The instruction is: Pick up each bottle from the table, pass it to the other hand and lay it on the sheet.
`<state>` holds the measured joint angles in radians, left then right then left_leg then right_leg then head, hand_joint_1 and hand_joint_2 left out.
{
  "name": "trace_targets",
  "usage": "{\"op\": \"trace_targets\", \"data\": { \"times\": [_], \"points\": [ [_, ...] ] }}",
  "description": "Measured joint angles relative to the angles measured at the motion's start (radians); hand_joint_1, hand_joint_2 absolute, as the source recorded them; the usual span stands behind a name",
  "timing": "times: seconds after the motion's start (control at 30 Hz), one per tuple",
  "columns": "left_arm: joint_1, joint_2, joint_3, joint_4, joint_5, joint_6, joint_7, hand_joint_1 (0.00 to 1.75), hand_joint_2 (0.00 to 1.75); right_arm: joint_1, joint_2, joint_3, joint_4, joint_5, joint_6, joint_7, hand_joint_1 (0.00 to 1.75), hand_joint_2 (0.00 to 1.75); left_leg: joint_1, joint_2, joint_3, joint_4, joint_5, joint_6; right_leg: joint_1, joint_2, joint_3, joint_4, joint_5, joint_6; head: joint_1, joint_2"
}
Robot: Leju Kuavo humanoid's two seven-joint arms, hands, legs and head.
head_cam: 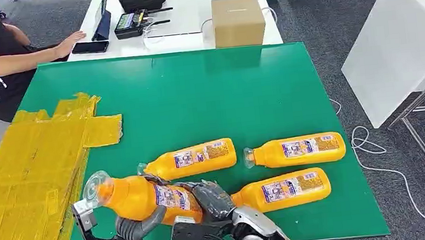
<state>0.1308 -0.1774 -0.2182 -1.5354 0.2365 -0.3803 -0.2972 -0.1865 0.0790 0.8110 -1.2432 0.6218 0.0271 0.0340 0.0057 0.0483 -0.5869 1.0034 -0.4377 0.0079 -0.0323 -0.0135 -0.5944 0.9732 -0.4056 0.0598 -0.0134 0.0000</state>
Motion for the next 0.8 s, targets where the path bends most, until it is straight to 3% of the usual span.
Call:
{"op": "trace_targets", "data": {
  "times": [0.2, 0.23, 0.37, 0.4, 0.43, 0.47, 0.5, 0.6, 0.63, 0.67, 0.8],
  "points": [
    [-0.001, 0.000, 0.001, 0.002, 0.001, 0.000, 0.000, 1.75, 1.75, 0.000, 0.000, 0.000, 0.000, 0.001, 0.000, 0.001, 1.75, 1.75, 0.000, 0.000, 0.000, 0.000, 0.000, 0.000, 0.000, 0.000, 0.000, 0.000, 0.000, 0.000, 0.000, 0.000],
    [-0.001, 0.000, 0.002, 0.002, 0.008, 0.000, 0.000, 1.75, 1.75, 0.000, 0.000, 0.000, 0.000, 0.002, -0.001, 0.002, 1.40, 1.75, 0.000, 0.000, 0.000, 0.000, 0.000, 0.000, 0.000, 0.000, 0.000, 0.000, 0.000, 0.000, 0.000, 0.000],
    [0.000, -0.001, 0.002, 0.002, 0.011, 0.000, 0.000, 1.75, 1.75, 0.000, 0.000, 0.000, 0.000, 0.004, -0.002, 0.003, 1.40, 1.75, 0.000, 0.000, 0.000, 0.000, 0.000, 0.000, 0.000, 0.000, 0.000, 0.000, 0.000, 0.000, 0.000, 0.000],
    [0.000, -0.001, 0.002, 0.002, 0.011, 0.000, 0.000, 1.75, 1.75, 0.000, 0.000, 0.000, 0.000, 0.004, -0.002, 0.003, 1.06, 1.75, 0.000, 0.000, 0.000, 0.000, 0.000, 0.000, 0.000, 0.000, 0.000, 0.000, 0.000, 0.000, 0.000, 0.000],
    [0.000, -0.002, 0.003, 0.002, 0.012, 0.000, 0.000, 1.75, 1.75, 0.000, 0.000, 0.000, 0.000, 0.004, -0.003, 0.004, 0.00, 1.75, 0.000, 0.000, 0.000, 0.000, 0.000, 0.000, 0.000, 0.000, 0.000, 0.000, 0.000, 0.000, 0.000, 0.000],
    [0.000, -0.002, 0.003, 0.002, 0.013, 0.000, 0.000, 1.75, 1.75, 0.000, 0.000, 0.000, 0.000, 0.004, -0.003, 0.004, 0.00, 1.75, 0.000, 0.000, 0.000, 0.000, 0.000, 0.000, 0.000, 0.000, 0.000, 0.000, 0.000, 0.000, 0.000, 0.000],
    [0.000, -0.003, 0.004, 0.002, 0.017, 0.000, 0.000, 1.75, 1.75, 0.001, 0.000, 0.000, 0.000, 0.005, -0.005, 0.004, 0.00, 0.00, 0.000, 0.000, 0.000, 0.000, 0.000, 0.000, 0.000, 0.000, 0.000, 0.000, 0.000, 0.000, 0.000, 0.000],
    [0.001, -0.010, 0.006, 0.000, 0.040, 0.012, -0.007, 1.75, 1.75, 0.025, -0.001, -0.004, -0.016, 0.030, -0.097, -0.024, 0.00, 0.00, 0.000, 0.000, 0.000, 0.000, 0.000, 0.000, 0.000, 0.000, 0.000, 0.000, 0.000, 0.000, 0.000, 0.000],
    [0.004, -0.018, 0.010, -0.036, 0.029, 0.061, -0.025, 1.75, 1.75, 0.092, -0.011, -0.021, -0.096, 0.068, -0.211, -0.072, 0.00, 0.00, 0.000, 0.000, -0.002, 0.000, 0.000, 0.000, 0.000, 0.000, -0.001, 0.000, 0.000, 0.000, 0.000, 0.000],
    [-0.001, -0.019, 0.036, -0.105, -0.156, 0.229, -0.053, 1.75, 1.75, 0.151, -0.027, -0.055, -0.216, 0.114, -0.279, -0.081, 0.00, 0.00, 0.000, 0.000, -0.002, 0.000, 0.000, 0.000, 0.000, 0.000, -0.002, 0.000, 0.000, 0.000, 0.000, 0.000],
    [-0.042, -0.006, 0.099, -0.174, -0.379, 0.447, -0.079, 1.75, 1.75, 0.198, -0.056, -0.101, -0.346, 0.152, -0.282, -0.051, 0.00, 0.00, 0.000, -0.001, -0.002, 0.000, 0.000, 0.000, 0.000, 0.000, -0.002, 0.000, 0.000, 0.000, 0.000, 0.000]
  ]
}}
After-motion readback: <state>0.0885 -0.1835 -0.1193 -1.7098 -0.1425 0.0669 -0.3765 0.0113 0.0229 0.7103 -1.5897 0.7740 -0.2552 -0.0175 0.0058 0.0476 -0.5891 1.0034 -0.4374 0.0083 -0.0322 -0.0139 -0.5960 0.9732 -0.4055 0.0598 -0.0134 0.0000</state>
